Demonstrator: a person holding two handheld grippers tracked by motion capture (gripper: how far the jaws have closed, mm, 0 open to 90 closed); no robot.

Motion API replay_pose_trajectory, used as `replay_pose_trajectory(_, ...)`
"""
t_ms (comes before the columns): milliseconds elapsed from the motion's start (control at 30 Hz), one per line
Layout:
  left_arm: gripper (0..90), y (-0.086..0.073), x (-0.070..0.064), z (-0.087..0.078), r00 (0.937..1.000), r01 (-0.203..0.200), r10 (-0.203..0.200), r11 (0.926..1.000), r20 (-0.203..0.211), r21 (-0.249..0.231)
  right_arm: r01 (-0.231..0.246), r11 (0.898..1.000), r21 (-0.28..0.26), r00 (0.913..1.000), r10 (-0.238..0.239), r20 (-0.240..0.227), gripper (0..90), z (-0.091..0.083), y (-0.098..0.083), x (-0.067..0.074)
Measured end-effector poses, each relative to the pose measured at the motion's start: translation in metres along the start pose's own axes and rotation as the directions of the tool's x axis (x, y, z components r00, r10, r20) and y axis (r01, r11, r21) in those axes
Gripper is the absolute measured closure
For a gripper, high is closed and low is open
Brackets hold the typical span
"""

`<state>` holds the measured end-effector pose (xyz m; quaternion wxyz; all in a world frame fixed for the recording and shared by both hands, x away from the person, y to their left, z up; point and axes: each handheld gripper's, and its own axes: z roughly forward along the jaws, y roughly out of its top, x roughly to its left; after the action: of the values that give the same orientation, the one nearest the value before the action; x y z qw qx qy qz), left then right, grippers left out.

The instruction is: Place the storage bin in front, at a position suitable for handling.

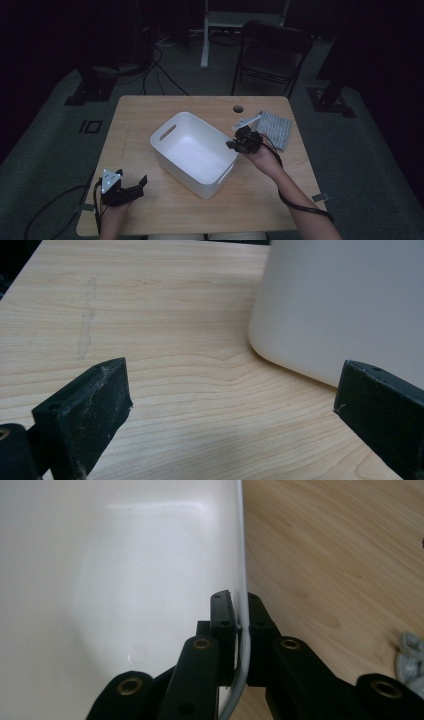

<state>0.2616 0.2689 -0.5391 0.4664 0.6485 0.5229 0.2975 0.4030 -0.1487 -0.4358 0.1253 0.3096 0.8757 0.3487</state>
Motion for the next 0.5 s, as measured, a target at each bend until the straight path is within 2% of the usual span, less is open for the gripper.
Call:
replay_pose_trajectory(133,1.9,0.0,-0.002,0.0,0.9999,0.011,-0.011,0.9999,0.007,-0.004,0.011,1.0,0.0,0.9999,-0.011,-0.004,86.3,-0.01,-0.012,0.004)
replay_pose_trajectory(500,2.0,0.002,-0.004,-0.002,0.9999,0.007,-0.007,0.9999,0.014,-0.009,0.014,1.0,0.005,0.9997,-0.014,-0.02,86.5,-0.03,-0.034,0.012)
